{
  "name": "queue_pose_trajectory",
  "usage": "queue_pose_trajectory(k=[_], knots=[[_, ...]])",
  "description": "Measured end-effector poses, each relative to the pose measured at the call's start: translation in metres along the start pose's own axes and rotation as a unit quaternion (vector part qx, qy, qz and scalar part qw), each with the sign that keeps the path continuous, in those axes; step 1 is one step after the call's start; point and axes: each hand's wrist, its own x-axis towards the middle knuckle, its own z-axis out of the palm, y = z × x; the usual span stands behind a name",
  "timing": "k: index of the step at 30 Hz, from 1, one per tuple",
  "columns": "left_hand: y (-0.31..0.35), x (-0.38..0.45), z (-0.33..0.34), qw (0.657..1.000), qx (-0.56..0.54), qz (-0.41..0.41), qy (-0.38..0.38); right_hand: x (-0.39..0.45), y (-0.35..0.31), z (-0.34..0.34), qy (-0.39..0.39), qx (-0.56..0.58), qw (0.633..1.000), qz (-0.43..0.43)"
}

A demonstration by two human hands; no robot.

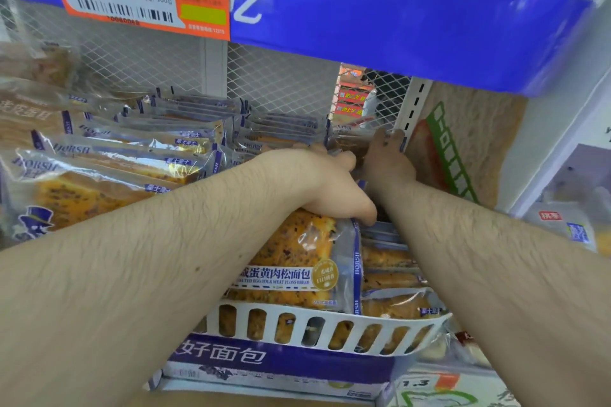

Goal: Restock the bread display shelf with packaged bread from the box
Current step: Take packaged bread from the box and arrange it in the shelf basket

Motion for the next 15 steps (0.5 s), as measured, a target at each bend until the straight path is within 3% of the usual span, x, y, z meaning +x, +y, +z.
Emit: queue_pose_trajectory(k=[3,6,10,15], knots=[[0.001,-0.01,-0.007,1.0,-0.007,0.0,0.0,-0.021,0.005,-0.014,-0.002,0.005,1.0,0.012],[0.004,-0.026,-0.008,0.99,0.096,0.031,0.101,-0.049,0.008,-0.035,-0.008,0.033,0.999,-0.015],[0.014,-0.059,-0.011,0.959,0.089,0.076,0.258,-0.102,0.012,-0.064,0.038,0.107,0.993,-0.031],[0.028,-0.112,0.004,0.937,0.096,0.134,0.309,-0.174,0.012,-0.075,0.06,0.195,0.979,-0.023]])
